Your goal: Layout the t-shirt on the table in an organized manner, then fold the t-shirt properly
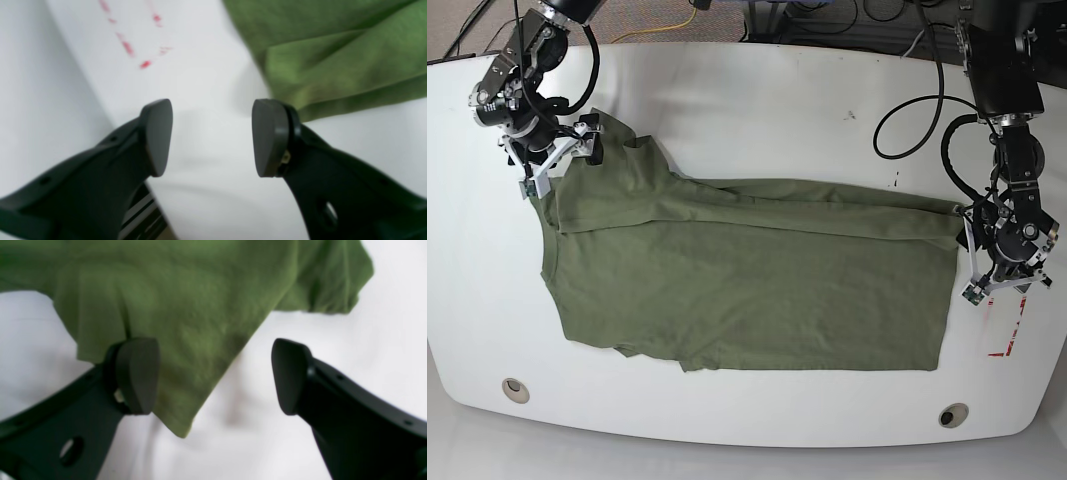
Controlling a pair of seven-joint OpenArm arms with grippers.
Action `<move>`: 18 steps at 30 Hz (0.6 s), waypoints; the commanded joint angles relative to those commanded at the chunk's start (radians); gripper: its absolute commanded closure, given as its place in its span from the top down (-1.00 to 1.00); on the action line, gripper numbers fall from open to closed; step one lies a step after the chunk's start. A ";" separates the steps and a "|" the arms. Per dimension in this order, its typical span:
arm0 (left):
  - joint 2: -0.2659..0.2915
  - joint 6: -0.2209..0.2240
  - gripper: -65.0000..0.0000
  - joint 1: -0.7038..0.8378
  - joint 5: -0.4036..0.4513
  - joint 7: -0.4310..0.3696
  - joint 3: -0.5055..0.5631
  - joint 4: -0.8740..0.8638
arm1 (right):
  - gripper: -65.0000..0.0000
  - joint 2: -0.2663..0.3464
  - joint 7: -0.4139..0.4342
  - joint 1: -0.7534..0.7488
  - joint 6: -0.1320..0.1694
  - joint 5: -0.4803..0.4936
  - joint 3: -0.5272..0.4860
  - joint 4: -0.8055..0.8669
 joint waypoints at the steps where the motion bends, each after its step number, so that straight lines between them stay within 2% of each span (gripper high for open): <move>1: -0.002 0.000 0.11 0.003 0.000 0.006 -0.002 0.023 | 0.56 0.000 0.008 -0.002 0.000 0.000 0.000 0.000; 8: -0.026 0.000 0.11 0.017 0.000 0.009 -0.002 0.097 | 0.56 0.005 0.034 -0.012 0.000 0.003 -0.003 -0.120; 13: -0.026 0.000 0.11 0.026 0.000 0.009 -0.002 0.098 | 0.55 0.006 0.098 -0.021 0.002 0.009 -0.005 -0.216; 18: -0.026 0.000 0.11 0.044 0.000 0.008 -0.002 0.098 | 0.54 -0.002 0.094 -0.021 0.008 0.011 -0.011 -0.232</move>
